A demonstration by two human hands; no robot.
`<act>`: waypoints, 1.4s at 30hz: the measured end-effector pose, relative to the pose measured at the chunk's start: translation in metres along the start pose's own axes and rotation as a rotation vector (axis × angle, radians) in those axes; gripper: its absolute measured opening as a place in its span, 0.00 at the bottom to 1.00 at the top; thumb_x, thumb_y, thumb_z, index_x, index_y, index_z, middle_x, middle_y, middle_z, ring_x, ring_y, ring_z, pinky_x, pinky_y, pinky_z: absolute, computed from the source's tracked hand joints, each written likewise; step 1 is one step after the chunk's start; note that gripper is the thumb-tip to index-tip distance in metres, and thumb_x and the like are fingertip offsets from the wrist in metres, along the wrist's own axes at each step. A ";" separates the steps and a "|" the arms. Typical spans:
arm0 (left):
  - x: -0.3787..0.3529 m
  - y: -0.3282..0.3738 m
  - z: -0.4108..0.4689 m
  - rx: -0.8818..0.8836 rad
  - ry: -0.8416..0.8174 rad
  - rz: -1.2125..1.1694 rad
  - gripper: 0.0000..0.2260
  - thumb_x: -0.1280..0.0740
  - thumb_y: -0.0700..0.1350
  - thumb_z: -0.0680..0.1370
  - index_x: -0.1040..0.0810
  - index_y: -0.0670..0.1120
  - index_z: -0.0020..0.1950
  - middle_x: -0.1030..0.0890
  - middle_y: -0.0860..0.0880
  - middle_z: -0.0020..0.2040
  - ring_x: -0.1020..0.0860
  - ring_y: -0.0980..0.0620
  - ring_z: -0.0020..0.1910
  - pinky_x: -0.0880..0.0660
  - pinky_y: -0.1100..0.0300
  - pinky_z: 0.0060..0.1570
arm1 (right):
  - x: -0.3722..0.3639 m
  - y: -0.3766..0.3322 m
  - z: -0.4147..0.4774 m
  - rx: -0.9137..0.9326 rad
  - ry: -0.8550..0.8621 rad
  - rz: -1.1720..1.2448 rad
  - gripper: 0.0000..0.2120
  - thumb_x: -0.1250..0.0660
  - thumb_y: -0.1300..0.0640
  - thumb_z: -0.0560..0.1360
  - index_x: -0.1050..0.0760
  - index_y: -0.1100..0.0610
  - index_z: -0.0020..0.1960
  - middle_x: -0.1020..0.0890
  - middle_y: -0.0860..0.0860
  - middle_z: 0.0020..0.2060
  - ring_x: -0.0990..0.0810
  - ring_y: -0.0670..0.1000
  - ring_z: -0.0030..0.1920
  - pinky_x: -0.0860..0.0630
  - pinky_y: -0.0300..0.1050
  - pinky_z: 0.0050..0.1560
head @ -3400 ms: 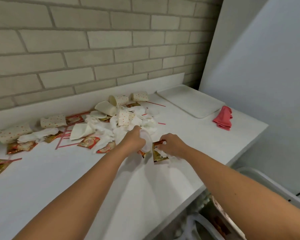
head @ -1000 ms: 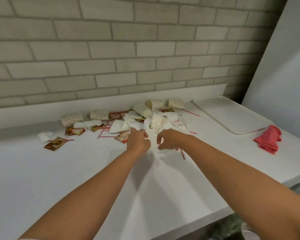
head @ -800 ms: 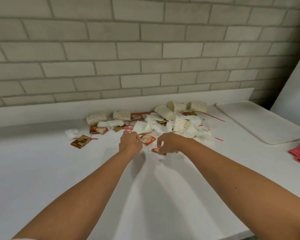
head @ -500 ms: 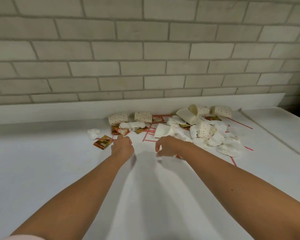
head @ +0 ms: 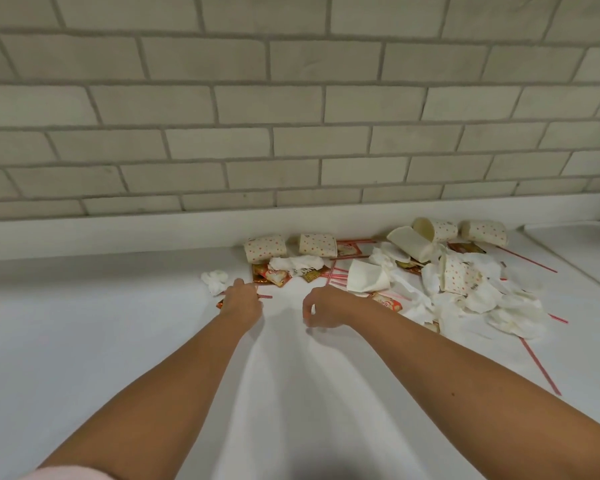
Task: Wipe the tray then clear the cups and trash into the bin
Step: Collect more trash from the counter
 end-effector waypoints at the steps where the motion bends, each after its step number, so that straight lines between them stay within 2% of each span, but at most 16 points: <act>1: -0.003 -0.001 0.001 -0.002 -0.017 0.005 0.13 0.39 0.44 0.79 0.26 0.40 0.61 0.28 0.42 0.60 0.24 0.46 0.56 0.27 0.58 0.57 | -0.001 0.000 0.004 -0.005 -0.008 0.007 0.12 0.37 0.56 0.77 0.23 0.58 0.58 0.21 0.53 0.58 0.22 0.53 0.55 0.30 0.41 0.45; 4: -0.006 -0.003 0.004 0.003 -0.029 -0.002 0.11 0.38 0.42 0.79 0.23 0.40 0.58 0.24 0.43 0.56 0.23 0.48 0.54 0.25 0.59 0.54 | -0.004 -0.001 0.014 -0.014 -0.035 0.013 0.12 0.37 0.57 0.77 0.23 0.58 0.58 0.20 0.55 0.57 0.22 0.50 0.45 0.29 0.41 0.44; 8: -0.014 0.000 0.004 0.025 -0.105 0.010 0.10 0.40 0.38 0.77 0.25 0.40 0.56 0.23 0.44 0.55 0.23 0.48 0.54 0.27 0.61 0.47 | -0.007 -0.002 0.024 -0.017 -0.035 0.001 0.12 0.37 0.57 0.77 0.23 0.58 0.58 0.20 0.55 0.56 0.25 0.50 0.44 0.28 0.42 0.45; 10: -0.019 0.002 0.003 0.037 -0.150 0.014 0.11 0.38 0.38 0.76 0.26 0.40 0.58 0.24 0.44 0.56 0.23 0.47 0.55 0.28 0.61 0.46 | -0.010 0.000 0.029 -0.035 -0.035 0.006 0.12 0.36 0.57 0.76 0.22 0.58 0.58 0.20 0.55 0.56 0.24 0.51 0.46 0.26 0.44 0.47; 12: -0.024 0.004 0.001 0.048 -0.197 0.002 0.10 0.38 0.38 0.76 0.26 0.40 0.57 0.23 0.44 0.54 0.22 0.47 0.54 0.28 0.61 0.44 | -0.009 0.001 0.034 -0.055 0.013 0.037 0.12 0.34 0.58 0.75 0.22 0.58 0.58 0.21 0.54 0.57 0.22 0.53 0.52 0.25 0.44 0.50; 15: -0.026 0.007 0.001 0.056 -0.232 -0.086 0.04 0.40 0.39 0.77 0.27 0.41 0.48 0.27 0.48 0.39 0.24 0.48 0.43 0.31 0.64 0.32 | -0.006 -0.003 0.042 -0.046 0.144 0.107 0.15 0.34 0.56 0.75 0.25 0.57 0.61 0.24 0.54 0.59 0.24 0.55 0.58 0.26 0.47 0.54; 17: -0.024 0.008 0.001 0.047 -0.232 -0.128 0.04 0.40 0.42 0.78 0.30 0.42 0.45 0.31 0.50 0.35 0.27 0.51 0.38 0.36 0.65 0.28 | -0.010 -0.010 0.046 -0.014 0.170 0.116 0.18 0.35 0.54 0.76 0.28 0.58 0.64 0.26 0.54 0.61 0.25 0.56 0.59 0.26 0.48 0.57; 20: -0.024 0.005 -0.003 0.045 -0.279 -0.132 0.05 0.38 0.44 0.77 0.30 0.43 0.45 0.31 0.50 0.35 0.27 0.50 0.40 0.35 0.65 0.29 | -0.020 -0.015 0.052 -0.010 0.175 0.092 0.15 0.34 0.54 0.76 0.26 0.58 0.62 0.26 0.54 0.59 0.25 0.55 0.59 0.26 0.48 0.56; 23: -0.024 -0.007 -0.004 0.041 -0.327 -0.069 0.07 0.37 0.45 0.77 0.30 0.44 0.40 0.30 0.50 0.35 0.26 0.51 0.38 0.34 0.65 0.30 | -0.021 -0.011 0.055 -0.038 0.210 0.126 0.07 0.36 0.61 0.76 0.22 0.57 0.53 0.22 0.53 0.54 0.23 0.55 0.55 0.25 0.46 0.53; 28: -0.014 -0.023 -0.006 0.029 -0.345 0.036 0.12 0.39 0.45 0.77 0.33 0.45 0.34 0.30 0.50 0.33 0.31 0.56 0.31 0.36 0.65 0.30 | -0.021 -0.012 0.056 -0.023 0.199 0.092 0.08 0.38 0.68 0.73 0.27 0.55 0.44 0.24 0.53 0.49 0.23 0.53 0.48 0.28 0.43 0.45; 30: -0.012 -0.020 -0.007 0.009 -0.335 0.077 0.10 0.40 0.43 0.77 0.30 0.44 0.37 0.30 0.50 0.34 0.29 0.54 0.34 0.35 0.65 0.30 | -0.021 -0.017 0.056 0.030 0.223 0.133 0.05 0.39 0.63 0.77 0.26 0.57 0.48 0.24 0.54 0.52 0.24 0.54 0.50 0.26 0.46 0.49; 32: -0.010 -0.015 -0.009 -0.024 -0.327 0.086 0.06 0.39 0.43 0.77 0.26 0.41 0.45 0.29 0.48 0.38 0.27 0.51 0.39 0.34 0.65 0.31 | -0.023 -0.026 0.055 0.102 0.208 0.176 0.09 0.39 0.54 0.79 0.25 0.57 0.53 0.25 0.53 0.54 0.24 0.53 0.53 0.26 0.47 0.53; 34: -0.009 -0.009 -0.009 -0.063 -0.303 0.074 0.09 0.37 0.45 0.77 0.24 0.41 0.52 0.26 0.46 0.44 0.26 0.50 0.42 0.31 0.62 0.36 | -0.028 -0.034 0.055 0.163 0.154 0.164 0.14 0.36 0.48 0.77 0.25 0.56 0.56 0.28 0.51 0.52 0.28 0.50 0.50 0.29 0.45 0.50; 36: -0.009 -0.006 -0.009 -0.093 -0.269 0.087 0.10 0.36 0.46 0.77 0.23 0.41 0.53 0.23 0.45 0.49 0.25 0.50 0.45 0.28 0.59 0.43 | -0.030 -0.038 0.056 0.187 0.150 0.122 0.13 0.34 0.50 0.76 0.24 0.57 0.56 0.30 0.50 0.49 0.30 0.49 0.48 0.29 0.46 0.50; 38: -0.009 -0.008 -0.008 -0.101 -0.244 0.103 0.09 0.37 0.43 0.77 0.22 0.41 0.53 0.21 0.45 0.52 0.23 0.49 0.49 0.26 0.58 0.49 | -0.029 -0.041 0.058 0.188 0.184 0.110 0.08 0.35 0.56 0.77 0.22 0.59 0.53 0.27 0.53 0.51 0.26 0.53 0.51 0.27 0.48 0.53; 42: -0.008 -0.016 -0.009 -0.101 -0.262 0.111 0.09 0.37 0.40 0.77 0.21 0.40 0.54 0.20 0.43 0.53 0.21 0.46 0.51 0.24 0.57 0.51 | -0.025 -0.038 0.062 0.163 0.237 0.072 0.07 0.38 0.65 0.76 0.22 0.61 0.50 0.25 0.56 0.55 0.25 0.56 0.55 0.26 0.49 0.52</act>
Point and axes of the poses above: each hand's wrist, its own z-axis towards the middle knuckle, its own x-axis out of the back of the hand, y = z × x, the point moved 9 cm from there along z, towards the middle knuckle
